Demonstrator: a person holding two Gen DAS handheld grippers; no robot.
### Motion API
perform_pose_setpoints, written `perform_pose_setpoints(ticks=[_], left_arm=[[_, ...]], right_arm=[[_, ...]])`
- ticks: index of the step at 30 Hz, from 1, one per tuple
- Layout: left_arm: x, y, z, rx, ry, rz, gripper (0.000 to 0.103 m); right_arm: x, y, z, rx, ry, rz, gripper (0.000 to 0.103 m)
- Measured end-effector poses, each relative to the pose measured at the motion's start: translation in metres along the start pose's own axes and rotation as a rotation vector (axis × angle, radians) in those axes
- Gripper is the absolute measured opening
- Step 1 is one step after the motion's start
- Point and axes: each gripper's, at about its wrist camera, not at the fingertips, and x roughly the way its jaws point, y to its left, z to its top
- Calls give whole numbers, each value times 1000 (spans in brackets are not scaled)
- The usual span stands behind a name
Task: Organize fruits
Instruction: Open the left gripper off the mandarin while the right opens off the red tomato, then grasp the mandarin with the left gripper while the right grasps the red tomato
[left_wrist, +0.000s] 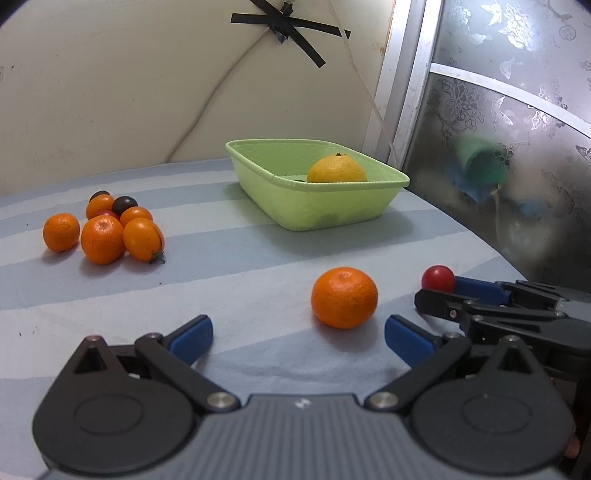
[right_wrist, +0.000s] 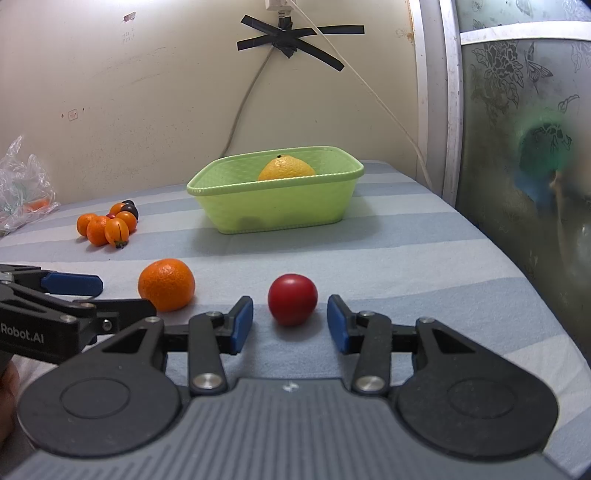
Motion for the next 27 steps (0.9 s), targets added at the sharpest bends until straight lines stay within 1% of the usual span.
perform_pose_setpoints(ticks=[9,15,19,22,24,26,27], left_arm=[[2,-1,0,17,4,13,103],[0,7,0,-19,-11,-20,103],[-3,7,0,-23,-26,10,103],[-5,2,0,6,-45,20,103],[-4,-3,1,39,-43,22,101],[-2,-10,2,75,-41,34,93],[-1,-12,3,91,-42,39,90]], right_arm=[[0,0,0,1,0,-1,47],[0,0,-1,1,0,-1,47],[0,1,-1,0,0,-2,47],[-1,0,-1,4,-5,-3,47],[-1,-1,-1,9,-10,-2,47],[-1,-1,-1,7,-11,3,47],[-1,0,-2,5,-11,6,47]])
